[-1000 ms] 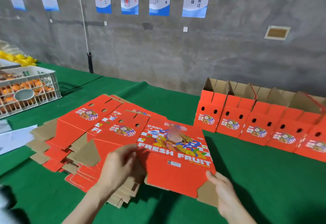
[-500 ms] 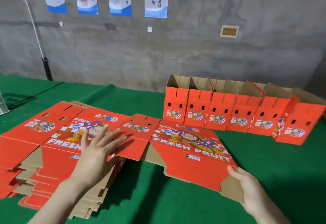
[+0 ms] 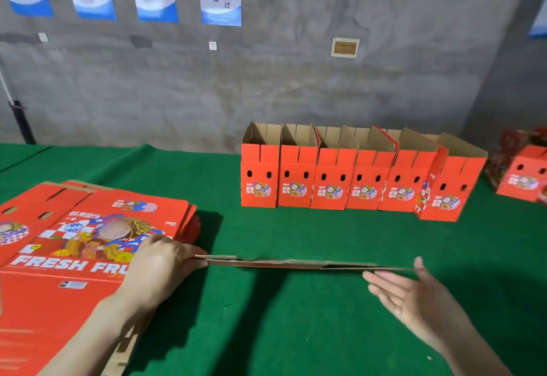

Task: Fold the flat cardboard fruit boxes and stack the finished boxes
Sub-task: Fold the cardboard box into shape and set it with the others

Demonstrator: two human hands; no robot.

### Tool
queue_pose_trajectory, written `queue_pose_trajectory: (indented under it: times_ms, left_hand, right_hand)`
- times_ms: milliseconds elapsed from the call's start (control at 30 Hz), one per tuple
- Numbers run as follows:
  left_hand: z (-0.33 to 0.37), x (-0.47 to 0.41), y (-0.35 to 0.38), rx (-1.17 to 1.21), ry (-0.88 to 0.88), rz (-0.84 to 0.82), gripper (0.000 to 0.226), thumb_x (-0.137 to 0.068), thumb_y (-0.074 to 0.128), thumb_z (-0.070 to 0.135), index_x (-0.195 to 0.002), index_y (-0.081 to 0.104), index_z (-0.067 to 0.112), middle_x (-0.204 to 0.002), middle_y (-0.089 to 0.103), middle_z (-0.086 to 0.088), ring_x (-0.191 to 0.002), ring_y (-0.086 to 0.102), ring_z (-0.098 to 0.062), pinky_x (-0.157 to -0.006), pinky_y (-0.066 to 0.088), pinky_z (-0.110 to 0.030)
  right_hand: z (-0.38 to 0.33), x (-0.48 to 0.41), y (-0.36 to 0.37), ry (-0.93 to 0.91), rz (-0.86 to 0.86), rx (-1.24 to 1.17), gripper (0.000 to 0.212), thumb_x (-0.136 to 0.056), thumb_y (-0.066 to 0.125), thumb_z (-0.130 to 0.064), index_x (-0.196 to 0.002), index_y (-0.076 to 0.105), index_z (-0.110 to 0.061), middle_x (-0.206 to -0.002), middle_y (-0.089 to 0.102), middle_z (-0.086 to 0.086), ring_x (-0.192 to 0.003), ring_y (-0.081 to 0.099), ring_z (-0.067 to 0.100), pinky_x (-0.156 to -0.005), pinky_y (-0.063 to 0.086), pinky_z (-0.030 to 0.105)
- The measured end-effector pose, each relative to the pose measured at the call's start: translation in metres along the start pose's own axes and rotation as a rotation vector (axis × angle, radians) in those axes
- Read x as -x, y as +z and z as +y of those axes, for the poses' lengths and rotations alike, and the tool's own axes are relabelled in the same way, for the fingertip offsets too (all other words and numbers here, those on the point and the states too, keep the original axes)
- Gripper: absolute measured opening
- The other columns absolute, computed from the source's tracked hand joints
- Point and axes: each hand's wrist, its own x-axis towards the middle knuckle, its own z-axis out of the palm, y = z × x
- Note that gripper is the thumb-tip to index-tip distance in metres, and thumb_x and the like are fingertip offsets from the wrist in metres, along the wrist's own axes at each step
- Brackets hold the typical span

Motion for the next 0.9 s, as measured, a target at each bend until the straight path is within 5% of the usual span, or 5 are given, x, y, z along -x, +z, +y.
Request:
queue_pose_trajectory:
  times_ms: [167, 300, 400, 567, 900]
  left_hand:
    - [0.011, -0.015, 0.006, -0.068, -0.051, -0.080, 0.028, -0.082, 0.060, 0.047, -0.086, 0.077, 0.025, -0.074, 0.074, -0.001, -0.072, 0.068, -0.030, -0.073, 0.050, -0.033]
    - [0.017, -0.028, 0.011, -0.082, -0.089, -0.115, 0.027, -0.088, 0.057, 0.049, -0.102, 0.073, 0.031, -0.091, 0.074, 0.003, -0.092, 0.066, -0.026, -0.079, 0.042, -0.028]
    - [0.026, -0.040, 0.012, -0.202, -0.082, -0.103, 0.031, -0.091, 0.049, 0.054, -0.103, 0.068, 0.032, -0.097, 0.072, 0.005, -0.096, 0.063, -0.020, -0.077, 0.039, -0.027]
    - [0.047, -0.054, -0.001, -0.196, -0.087, -0.077, 0.034, -0.088, 0.050, 0.058, -0.092, 0.065, 0.028, -0.085, 0.068, 0.001, -0.087, 0.063, -0.017, -0.059, 0.027, -0.028]
    - [0.071, -0.078, -0.030, -0.106, -0.027, -0.107, 0.022, -0.086, 0.056, 0.056, -0.104, 0.067, 0.048, -0.082, 0.065, 0.010, -0.083, 0.061, -0.012, -0.057, 0.032, -0.023]
  right_hand:
    - [0.064, 0.022, -0.024, -0.224, -0.382, -0.069, 0.082, -0.094, -0.015, -0.043, -0.143, 0.016, 0.014, -0.147, 0.018, 0.039, -0.140, 0.016, 0.047, -0.117, -0.007, 0.037]
    - [0.094, 0.019, -0.014, -0.677, 0.102, 0.601, 0.033, -0.097, 0.039, 0.001, -0.105, 0.066, -0.015, -0.110, 0.069, 0.018, -0.093, 0.070, 0.027, -0.082, 0.052, 0.018]
    - [0.103, 0.023, 0.018, -0.838, 0.200, 0.968, 0.046, -0.088, 0.061, -0.003, -0.115, 0.051, -0.039, -0.103, 0.066, -0.028, -0.081, 0.065, -0.001, -0.071, 0.049, 0.015]
    - [0.099, 0.007, 0.043, -0.569, 0.030, 1.072, 0.054, -0.085, 0.070, -0.017, -0.131, 0.042, -0.029, -0.107, 0.063, -0.012, -0.082, 0.062, 0.009, -0.079, 0.052, 0.027]
    - [0.050, 0.000, 0.053, -1.022, 0.367, 0.994, 0.063, -0.077, 0.079, -0.019, -0.128, 0.043, -0.017, -0.108, 0.051, -0.007, -0.070, 0.060, 0.010, -0.072, 0.048, 0.028]
